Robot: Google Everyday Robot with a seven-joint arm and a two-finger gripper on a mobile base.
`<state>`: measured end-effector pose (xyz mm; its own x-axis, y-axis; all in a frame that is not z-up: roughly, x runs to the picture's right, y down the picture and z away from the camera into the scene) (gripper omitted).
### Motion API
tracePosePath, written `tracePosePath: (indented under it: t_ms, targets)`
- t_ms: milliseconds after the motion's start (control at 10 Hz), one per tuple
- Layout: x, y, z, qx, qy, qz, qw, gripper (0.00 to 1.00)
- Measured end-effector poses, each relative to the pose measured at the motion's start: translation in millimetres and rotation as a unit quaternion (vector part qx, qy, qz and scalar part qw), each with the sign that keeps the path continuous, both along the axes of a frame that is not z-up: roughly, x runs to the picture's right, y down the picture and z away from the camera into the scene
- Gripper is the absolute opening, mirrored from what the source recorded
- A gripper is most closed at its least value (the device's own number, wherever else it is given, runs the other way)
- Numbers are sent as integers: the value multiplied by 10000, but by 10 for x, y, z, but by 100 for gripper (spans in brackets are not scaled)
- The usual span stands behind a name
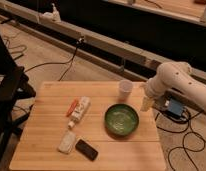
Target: Pick up the ceramic cup
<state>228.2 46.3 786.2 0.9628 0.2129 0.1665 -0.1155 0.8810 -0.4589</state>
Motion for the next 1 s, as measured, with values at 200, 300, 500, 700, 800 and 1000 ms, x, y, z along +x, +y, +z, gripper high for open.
tracePosePath:
  t_ms: [200,300,500,700,800,1000]
  targets:
    - [-190,-200,224,157,-58,-127,9998,80]
    - [-298,-276,311,219,-109,-195,9995,80]
    - [-515,-332,443,252,-230,-345,9988,80]
    - [-672,-297,551,199,-328,-455,9982,80]
    - [-731,-257,620,148,-358,-498,9980,80]
    - [-755,-212,712,78,-363,-500,9981,80]
